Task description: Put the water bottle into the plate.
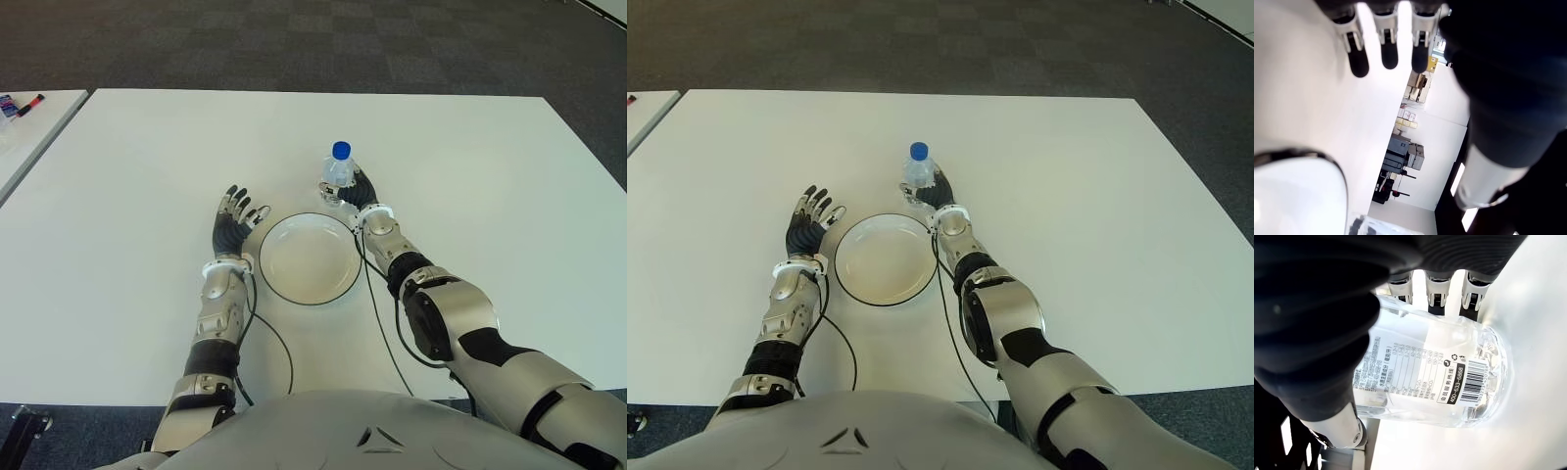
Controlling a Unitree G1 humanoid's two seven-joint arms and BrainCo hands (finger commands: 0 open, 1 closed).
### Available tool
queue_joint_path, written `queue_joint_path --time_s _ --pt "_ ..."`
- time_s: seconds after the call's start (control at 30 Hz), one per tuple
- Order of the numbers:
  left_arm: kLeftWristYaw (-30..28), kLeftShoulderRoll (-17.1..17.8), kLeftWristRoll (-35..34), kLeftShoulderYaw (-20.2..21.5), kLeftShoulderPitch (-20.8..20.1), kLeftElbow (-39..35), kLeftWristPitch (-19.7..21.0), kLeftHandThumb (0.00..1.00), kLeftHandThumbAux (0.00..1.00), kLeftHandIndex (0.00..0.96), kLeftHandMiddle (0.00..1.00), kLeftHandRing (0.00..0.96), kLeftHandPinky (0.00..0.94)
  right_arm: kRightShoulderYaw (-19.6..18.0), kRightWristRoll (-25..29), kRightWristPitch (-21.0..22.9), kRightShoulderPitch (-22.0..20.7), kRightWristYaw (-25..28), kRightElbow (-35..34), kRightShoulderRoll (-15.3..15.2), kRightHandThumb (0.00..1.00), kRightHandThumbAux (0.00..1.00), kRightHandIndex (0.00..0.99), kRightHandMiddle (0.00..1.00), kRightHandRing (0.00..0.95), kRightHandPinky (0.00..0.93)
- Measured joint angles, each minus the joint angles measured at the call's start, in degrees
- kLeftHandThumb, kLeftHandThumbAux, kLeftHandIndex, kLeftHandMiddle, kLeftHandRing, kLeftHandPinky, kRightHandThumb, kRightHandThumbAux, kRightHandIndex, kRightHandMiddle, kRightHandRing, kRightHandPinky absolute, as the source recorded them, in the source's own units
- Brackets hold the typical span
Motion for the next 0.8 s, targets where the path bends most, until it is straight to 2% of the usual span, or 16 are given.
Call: queue_joint_path --time_s 0.8 --pt "0.0 -0.1 0.4 0.0 0.5 -0.6 0.2 0.0 0.906 0.097 0.12 0.107 0.131 0.1 0.0 0.7 -0.9 0.4 0.1 0.6 0.0 0.842 0.074 0.059 0.07 0.123"
